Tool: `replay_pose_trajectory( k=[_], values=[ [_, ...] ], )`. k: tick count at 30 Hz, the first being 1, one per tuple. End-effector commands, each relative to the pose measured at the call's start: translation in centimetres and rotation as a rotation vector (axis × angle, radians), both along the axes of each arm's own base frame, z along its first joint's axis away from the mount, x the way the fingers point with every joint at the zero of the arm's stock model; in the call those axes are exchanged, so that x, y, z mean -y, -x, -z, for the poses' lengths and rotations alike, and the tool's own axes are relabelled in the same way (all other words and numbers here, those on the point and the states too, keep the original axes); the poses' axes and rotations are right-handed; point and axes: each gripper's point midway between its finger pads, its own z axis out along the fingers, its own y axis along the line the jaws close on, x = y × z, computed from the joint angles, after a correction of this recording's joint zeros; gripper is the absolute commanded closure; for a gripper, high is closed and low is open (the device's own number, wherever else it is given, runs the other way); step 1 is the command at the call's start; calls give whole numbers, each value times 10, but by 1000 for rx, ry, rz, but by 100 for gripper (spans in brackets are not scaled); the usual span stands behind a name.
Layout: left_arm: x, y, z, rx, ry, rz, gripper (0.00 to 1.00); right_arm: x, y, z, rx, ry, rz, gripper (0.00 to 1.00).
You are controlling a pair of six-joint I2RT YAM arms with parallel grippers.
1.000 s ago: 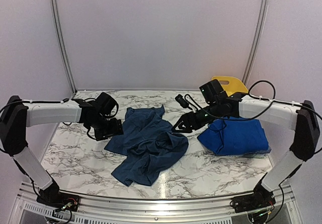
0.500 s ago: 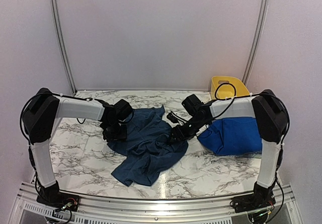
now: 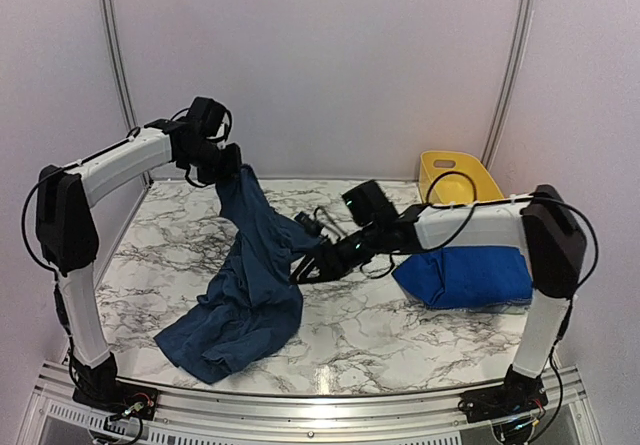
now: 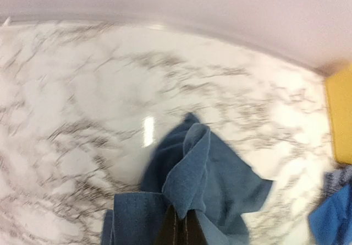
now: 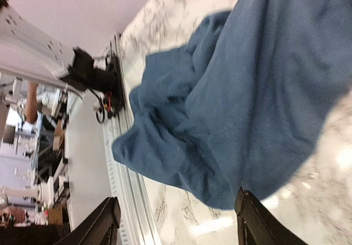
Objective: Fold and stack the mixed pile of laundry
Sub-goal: Flatten out the crumpled T-shirt at the center of the board.
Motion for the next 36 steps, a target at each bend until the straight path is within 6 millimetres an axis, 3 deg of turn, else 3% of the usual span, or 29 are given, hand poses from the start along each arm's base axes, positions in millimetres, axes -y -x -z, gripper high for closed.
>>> replay_pose_trajectory(
  k=[1,4,6,8,10,12,14,16,19,22,23,25,27,31,36],
  values=[
    [96,39,-94,173,139,393,100,68,-70,-107,203,-166,235,32],
    [159,99,-144,253,230,642,100,130,-104,-130,354,-111,409,25],
    [200,144,-156,264,270,787,100,159,-113,-139,386,-93,490,24],
    [239,191,-145,228,283,921,100,195,-125,-134,364,-45,591,24],
    [271,231,-116,165,265,1024,100,222,-131,-124,330,-2,662,23],
    [291,260,-79,92,204,1091,82,238,-132,-110,291,41,696,23],
    [293,269,-67,72,156,1091,60,241,-127,-98,264,63,682,23],
    [280,258,-74,106,130,1004,28,239,-121,-91,243,70,651,23],
    [246,233,-88,188,115,851,3,231,-111,-78,200,81,599,25],
    [188,199,-66,139,131,643,1,217,-101,-62,183,128,530,26],
    [166,194,-40,82,112,581,1,209,-96,-56,184,148,497,26],
    [130,189,-10,18,79,476,3,196,-85,-40,179,204,426,26],
    [104,195,22,-65,57,400,4,185,-73,-21,166,265,359,26],
    [73,224,80,-232,16,317,6,176,-63,14,176,393,296,27],
    [27,236,128,-311,-97,152,7,162,-102,27,241,410,344,29]
  ],
)
